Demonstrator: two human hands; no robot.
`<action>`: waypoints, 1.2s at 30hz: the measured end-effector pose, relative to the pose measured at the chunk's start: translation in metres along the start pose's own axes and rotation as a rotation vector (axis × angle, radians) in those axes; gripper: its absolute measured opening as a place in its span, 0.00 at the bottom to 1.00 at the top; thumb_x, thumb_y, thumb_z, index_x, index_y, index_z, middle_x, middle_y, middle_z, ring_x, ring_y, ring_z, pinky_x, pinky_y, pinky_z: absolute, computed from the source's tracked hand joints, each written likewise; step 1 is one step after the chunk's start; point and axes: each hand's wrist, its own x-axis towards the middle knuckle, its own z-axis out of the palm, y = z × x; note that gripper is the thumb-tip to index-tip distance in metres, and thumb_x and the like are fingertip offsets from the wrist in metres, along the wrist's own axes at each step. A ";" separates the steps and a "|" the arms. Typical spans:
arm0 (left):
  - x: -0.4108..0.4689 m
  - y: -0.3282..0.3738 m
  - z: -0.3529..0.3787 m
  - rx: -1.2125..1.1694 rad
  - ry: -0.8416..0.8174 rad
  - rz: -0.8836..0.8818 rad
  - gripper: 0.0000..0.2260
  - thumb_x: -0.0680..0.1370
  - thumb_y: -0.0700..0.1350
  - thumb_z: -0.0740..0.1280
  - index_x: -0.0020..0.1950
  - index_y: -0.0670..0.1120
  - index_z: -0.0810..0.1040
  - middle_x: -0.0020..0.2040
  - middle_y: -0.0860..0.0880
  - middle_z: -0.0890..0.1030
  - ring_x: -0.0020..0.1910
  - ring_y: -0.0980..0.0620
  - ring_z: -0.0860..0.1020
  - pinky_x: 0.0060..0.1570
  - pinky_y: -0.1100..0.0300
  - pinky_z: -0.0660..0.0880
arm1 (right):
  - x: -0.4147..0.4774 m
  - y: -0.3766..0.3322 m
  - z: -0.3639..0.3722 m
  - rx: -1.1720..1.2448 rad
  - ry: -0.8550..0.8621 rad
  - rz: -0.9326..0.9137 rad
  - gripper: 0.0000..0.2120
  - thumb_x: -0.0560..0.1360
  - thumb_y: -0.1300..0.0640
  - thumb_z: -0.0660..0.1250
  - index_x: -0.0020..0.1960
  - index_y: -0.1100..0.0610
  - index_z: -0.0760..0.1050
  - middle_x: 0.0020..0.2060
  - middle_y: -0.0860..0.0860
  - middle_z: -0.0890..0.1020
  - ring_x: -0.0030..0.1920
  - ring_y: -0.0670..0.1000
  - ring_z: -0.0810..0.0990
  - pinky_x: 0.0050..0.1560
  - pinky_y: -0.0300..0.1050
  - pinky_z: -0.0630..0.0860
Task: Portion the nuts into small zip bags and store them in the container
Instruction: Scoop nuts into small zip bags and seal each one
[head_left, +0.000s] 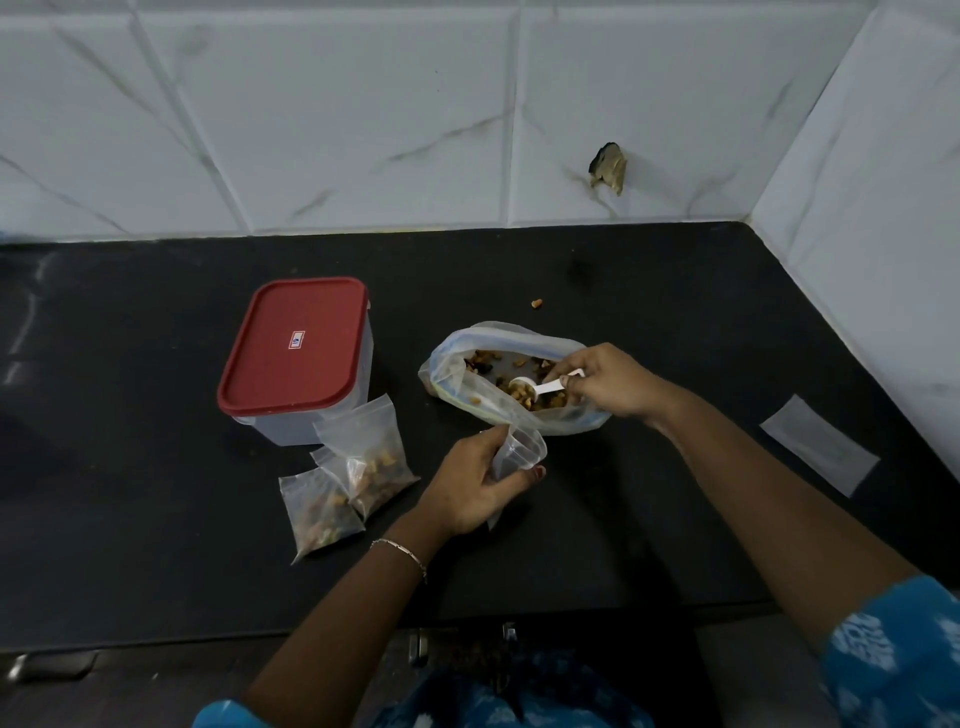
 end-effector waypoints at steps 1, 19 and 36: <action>0.000 0.000 0.000 -0.003 0.001 0.001 0.10 0.76 0.48 0.70 0.57 0.50 0.78 0.51 0.55 0.81 0.51 0.61 0.79 0.53 0.64 0.76 | 0.000 -0.001 -0.002 0.051 -0.022 0.043 0.12 0.78 0.65 0.61 0.54 0.54 0.80 0.38 0.53 0.81 0.39 0.48 0.78 0.39 0.40 0.73; -0.006 -0.008 0.010 0.215 0.405 0.066 0.14 0.74 0.60 0.62 0.50 0.53 0.78 0.48 0.59 0.80 0.51 0.66 0.75 0.71 0.58 0.55 | -0.012 0.018 0.029 -0.332 0.213 -0.104 0.14 0.79 0.61 0.61 0.59 0.50 0.80 0.56 0.48 0.82 0.55 0.50 0.80 0.54 0.48 0.77; 0.000 -0.013 0.000 0.248 0.156 -0.011 0.22 0.72 0.67 0.56 0.60 0.58 0.75 0.63 0.57 0.76 0.67 0.61 0.68 0.72 0.58 0.44 | -0.011 0.001 0.040 0.062 0.184 0.167 0.19 0.78 0.64 0.57 0.56 0.48 0.82 0.59 0.47 0.80 0.56 0.51 0.78 0.56 0.51 0.77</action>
